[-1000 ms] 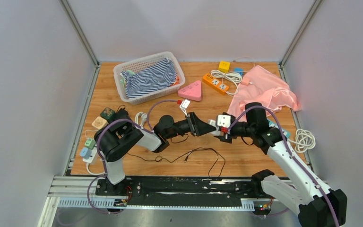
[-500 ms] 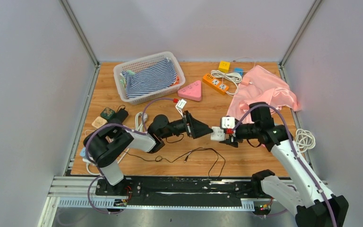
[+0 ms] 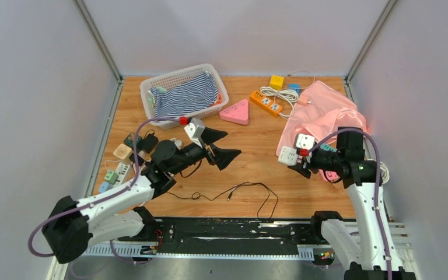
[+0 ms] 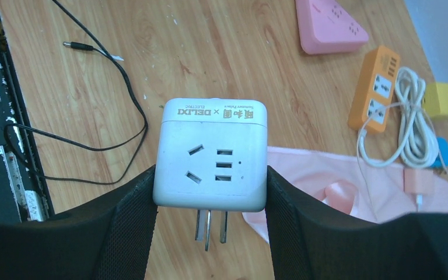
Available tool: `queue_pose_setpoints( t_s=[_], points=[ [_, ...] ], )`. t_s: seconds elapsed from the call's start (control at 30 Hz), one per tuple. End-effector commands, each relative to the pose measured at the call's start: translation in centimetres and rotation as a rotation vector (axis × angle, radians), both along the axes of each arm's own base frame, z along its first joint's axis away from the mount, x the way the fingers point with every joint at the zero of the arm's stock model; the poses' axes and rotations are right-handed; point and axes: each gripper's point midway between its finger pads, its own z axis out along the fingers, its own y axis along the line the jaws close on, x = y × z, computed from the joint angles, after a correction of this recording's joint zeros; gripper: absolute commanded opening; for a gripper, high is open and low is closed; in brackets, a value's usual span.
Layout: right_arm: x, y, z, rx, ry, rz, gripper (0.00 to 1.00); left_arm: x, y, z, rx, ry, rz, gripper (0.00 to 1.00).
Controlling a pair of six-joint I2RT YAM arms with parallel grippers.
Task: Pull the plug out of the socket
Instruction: Place the plug at the center of the board.
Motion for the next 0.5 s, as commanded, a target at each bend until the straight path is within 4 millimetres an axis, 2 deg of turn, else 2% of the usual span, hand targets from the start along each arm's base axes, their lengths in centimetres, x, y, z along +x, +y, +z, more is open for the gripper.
queue_pose_setpoints(
  t_s=[0.0, 0.1, 0.23, 0.47],
  points=[
    [0.5, -2.0, 0.1, 0.004, 0.085, -0.12, 0.0, 2.0, 3.9, -0.7, 0.106, -0.119, 0.223, 1.0],
    [1.1, -3.7, -0.7, -0.018, 0.137, -0.211, 0.0, 2.6, 5.4, 0.3, 0.088, -0.139, 0.307, 1.0],
    [1.6, -6.4, -2.2, -0.057, 0.193, -0.333, 0.0, 4.3, 7.1, -1.2, 0.073, -0.057, 0.431, 1.0],
    [1.9, -11.6, -6.3, -0.181, 0.276, -0.546, 0.0, 3.3, 6.9, -1.5, 0.053, -0.067, 0.386, 1.0]
  ],
)
